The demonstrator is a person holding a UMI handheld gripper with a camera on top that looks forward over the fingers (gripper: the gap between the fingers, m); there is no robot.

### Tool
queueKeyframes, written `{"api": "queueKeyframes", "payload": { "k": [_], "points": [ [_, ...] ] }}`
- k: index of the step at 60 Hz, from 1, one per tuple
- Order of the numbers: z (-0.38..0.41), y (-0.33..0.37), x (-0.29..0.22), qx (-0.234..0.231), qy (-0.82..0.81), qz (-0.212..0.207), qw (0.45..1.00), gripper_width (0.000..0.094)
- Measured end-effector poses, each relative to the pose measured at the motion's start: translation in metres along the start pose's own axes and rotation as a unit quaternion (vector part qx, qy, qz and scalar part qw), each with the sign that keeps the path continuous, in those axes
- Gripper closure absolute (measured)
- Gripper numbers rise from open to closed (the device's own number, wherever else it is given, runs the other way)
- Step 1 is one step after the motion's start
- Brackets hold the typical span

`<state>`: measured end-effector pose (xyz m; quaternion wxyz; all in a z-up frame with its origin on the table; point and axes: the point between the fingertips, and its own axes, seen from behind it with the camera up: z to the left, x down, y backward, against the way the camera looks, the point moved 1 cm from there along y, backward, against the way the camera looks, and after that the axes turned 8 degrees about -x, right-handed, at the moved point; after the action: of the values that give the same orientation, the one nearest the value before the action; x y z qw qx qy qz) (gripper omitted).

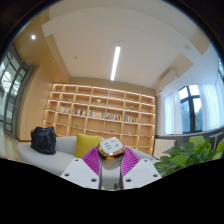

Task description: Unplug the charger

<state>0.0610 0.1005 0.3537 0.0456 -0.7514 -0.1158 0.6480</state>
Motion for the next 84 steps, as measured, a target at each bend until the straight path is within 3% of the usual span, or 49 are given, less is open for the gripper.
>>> {"api": "queueKeyframes", "payload": {
  "k": [4,6,10,17,25,29,33,39,47,49,84],
  "points": [
    [-0.013,-0.007,-0.026,-0.017,-0.035,0.011,0.999,0.071],
    [-0.027,-0.003,-0.038,-0.008,-0.024,0.006,1.0,0.0712],
    [-0.053,0.001,-0.035,0.007,0.005,0.035,0.999,0.071],
    [-0.08,0.045,0.069,0.016,-0.023,0.145,0.989,0.0704],
    [-0.103,0.105,0.227,0.03,-0.038,0.3,0.953,0.0644],
    [-0.102,0.129,0.278,0.026,-0.068,0.355,0.932,0.0603],
    [-0.103,0.144,0.303,0.033,-0.096,0.379,0.92,0.0557],
    [-0.102,0.144,0.322,0.037,-0.109,0.376,0.919,0.0476],
    [-0.104,0.149,0.311,0.044,-0.1,0.372,0.922,0.0113],
    [-0.103,0.151,0.305,0.044,-0.098,0.37,0.923,0.0069],
    [-0.041,0.309,0.128,0.035,-0.07,0.34,0.937,0.0084]
  ]
}}
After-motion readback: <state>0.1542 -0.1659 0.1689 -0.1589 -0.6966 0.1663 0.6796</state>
